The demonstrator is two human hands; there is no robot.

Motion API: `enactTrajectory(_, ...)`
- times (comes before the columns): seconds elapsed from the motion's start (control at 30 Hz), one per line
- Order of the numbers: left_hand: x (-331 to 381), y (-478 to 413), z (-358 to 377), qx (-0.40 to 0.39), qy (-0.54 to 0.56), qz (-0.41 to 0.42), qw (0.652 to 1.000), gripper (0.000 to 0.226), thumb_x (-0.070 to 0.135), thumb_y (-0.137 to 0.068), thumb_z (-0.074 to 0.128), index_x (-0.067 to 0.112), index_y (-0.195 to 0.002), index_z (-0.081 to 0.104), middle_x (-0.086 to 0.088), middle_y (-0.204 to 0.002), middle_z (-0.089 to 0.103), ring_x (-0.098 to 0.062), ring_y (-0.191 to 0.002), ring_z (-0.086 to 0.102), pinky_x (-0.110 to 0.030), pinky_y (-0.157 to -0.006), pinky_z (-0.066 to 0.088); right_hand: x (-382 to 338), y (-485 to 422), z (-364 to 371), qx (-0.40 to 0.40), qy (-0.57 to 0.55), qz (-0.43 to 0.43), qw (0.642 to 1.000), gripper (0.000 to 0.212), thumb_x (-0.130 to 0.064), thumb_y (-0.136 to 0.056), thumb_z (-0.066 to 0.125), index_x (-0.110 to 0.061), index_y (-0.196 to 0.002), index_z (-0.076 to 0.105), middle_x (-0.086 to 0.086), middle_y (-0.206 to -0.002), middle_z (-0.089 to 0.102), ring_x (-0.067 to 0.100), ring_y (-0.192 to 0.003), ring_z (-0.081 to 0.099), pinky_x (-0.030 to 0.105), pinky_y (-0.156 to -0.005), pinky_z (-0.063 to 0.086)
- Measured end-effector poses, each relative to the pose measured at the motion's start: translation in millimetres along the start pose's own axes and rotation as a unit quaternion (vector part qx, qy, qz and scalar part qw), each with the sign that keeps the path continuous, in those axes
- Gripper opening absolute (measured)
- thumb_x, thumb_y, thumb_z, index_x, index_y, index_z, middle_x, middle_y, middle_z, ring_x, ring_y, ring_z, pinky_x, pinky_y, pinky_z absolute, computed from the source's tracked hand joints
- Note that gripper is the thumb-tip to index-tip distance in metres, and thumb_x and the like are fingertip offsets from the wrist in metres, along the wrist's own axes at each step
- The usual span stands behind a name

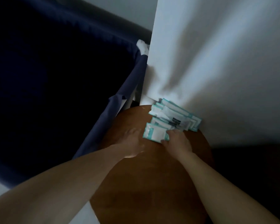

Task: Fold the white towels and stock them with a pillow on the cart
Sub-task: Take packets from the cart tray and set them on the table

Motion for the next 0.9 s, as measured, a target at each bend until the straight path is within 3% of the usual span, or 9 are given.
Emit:
enactTrajectory(0.2,0,-59,21,0.068,0.002,-0.013,0.998,0.085,0.042,-0.091,0.060,0.022,-0.158,0.011,-0.001,-0.166,0.010,-0.021,-0.152,0.005,-0.042,-0.122,0.012,0,-74,40,0.023,0.123,-0.084,0.989,0.059,-0.053,-0.089,0.062,-0.020,-0.135,0.045,0.006,-0.134,0.051,0.026,-0.124,0.044,0.039,-0.096,0.041)
enactTrajectory(0.37,6,-82,38,0.077,-0.111,0.040,0.990,0.092,0.049,-0.090,0.057,0.022,-0.159,0.001,0.002,-0.167,0.000,-0.016,-0.153,-0.009,-0.041,-0.123,0.006,8,-81,63,0.020,0.150,-0.090,0.984,0.060,-0.045,-0.085,0.065,-0.021,-0.135,0.045,0.007,-0.128,0.050,0.024,-0.116,0.047,0.039,-0.093,0.040)
enactTrajectory(0.47,19,-88,44,0.082,-0.156,0.082,0.981,0.086,0.051,-0.088,0.061,0.024,-0.157,0.015,-0.001,-0.161,0.020,-0.021,-0.149,0.011,-0.039,-0.118,0.011,10,-77,62,0.029,0.102,-0.105,0.989,0.043,-0.041,-0.085,0.067,-0.021,-0.122,0.060,0.007,-0.120,0.055,0.025,-0.112,0.049,0.038,-0.094,0.037)
enactTrajectory(0.57,29,-88,40,0.120,-0.210,0.114,0.964,0.052,0.047,-0.093,0.055,0.025,-0.138,0.046,-0.003,-0.136,0.048,-0.024,-0.128,0.039,-0.036,-0.106,0.022,14,-71,57,0.025,0.047,-0.141,0.989,0.030,-0.034,-0.088,0.064,-0.017,-0.112,0.069,0.008,-0.111,0.060,0.029,-0.108,0.051,0.039,-0.091,0.038)
enactTrajectory(0.63,33,-87,39,0.095,-0.210,0.126,0.965,0.034,0.044,-0.096,0.050,0.025,-0.124,0.058,-0.001,-0.121,0.058,-0.024,-0.115,0.049,-0.036,-0.097,0.031,15,-67,53,0.015,0.016,-0.174,0.985,0.025,-0.032,-0.090,0.063,-0.016,-0.108,0.072,0.007,-0.106,0.062,0.029,-0.105,0.051,0.039,-0.088,0.039)
enactTrajectory(0.73,34,-80,39,0.022,-0.103,0.127,0.986,0.028,0.037,-0.096,0.054,0.030,-0.123,0.060,0.002,-0.117,0.065,-0.023,-0.107,0.060,-0.037,-0.089,0.049,17,-65,45,-0.001,-0.043,-0.202,0.978,0.024,-0.034,-0.091,0.064,-0.017,-0.106,0.073,0.004,-0.106,0.061,0.025,-0.104,0.051,0.037,-0.087,0.043)
enactTrajectory(0.83,23,-76,34,0.019,-0.059,0.091,0.994,0.028,0.033,-0.099,0.053,0.032,-0.126,0.059,0.002,-0.122,0.065,-0.021,-0.109,0.061,-0.036,-0.090,0.050,24,-72,34,0.034,-0.082,-0.177,0.980,0.033,-0.028,-0.094,0.061,-0.017,-0.125,0.063,0.007,-0.122,0.058,0.026,-0.106,0.058,0.038,-0.088,0.048)
enactTrajectory(0.9,15,-71,32,0.006,-0.065,0.082,0.994,0.035,0.029,-0.099,0.053,0.033,-0.134,0.054,0.001,-0.128,0.062,-0.023,-0.115,0.058,-0.038,-0.094,0.049,28,-80,34,0.032,-0.040,-0.135,0.990,0.036,-0.029,-0.099,0.054,-0.018,-0.133,0.054,0.007,-0.131,0.054,0.028,-0.107,0.061,0.041,-0.090,0.050)
Point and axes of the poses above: each hand's wrist, its own y-axis away from the middle knuckle, its own z-axis out of the palm, x = y × z, the point moved 5 cm from there along -y, towards the middle knuckle
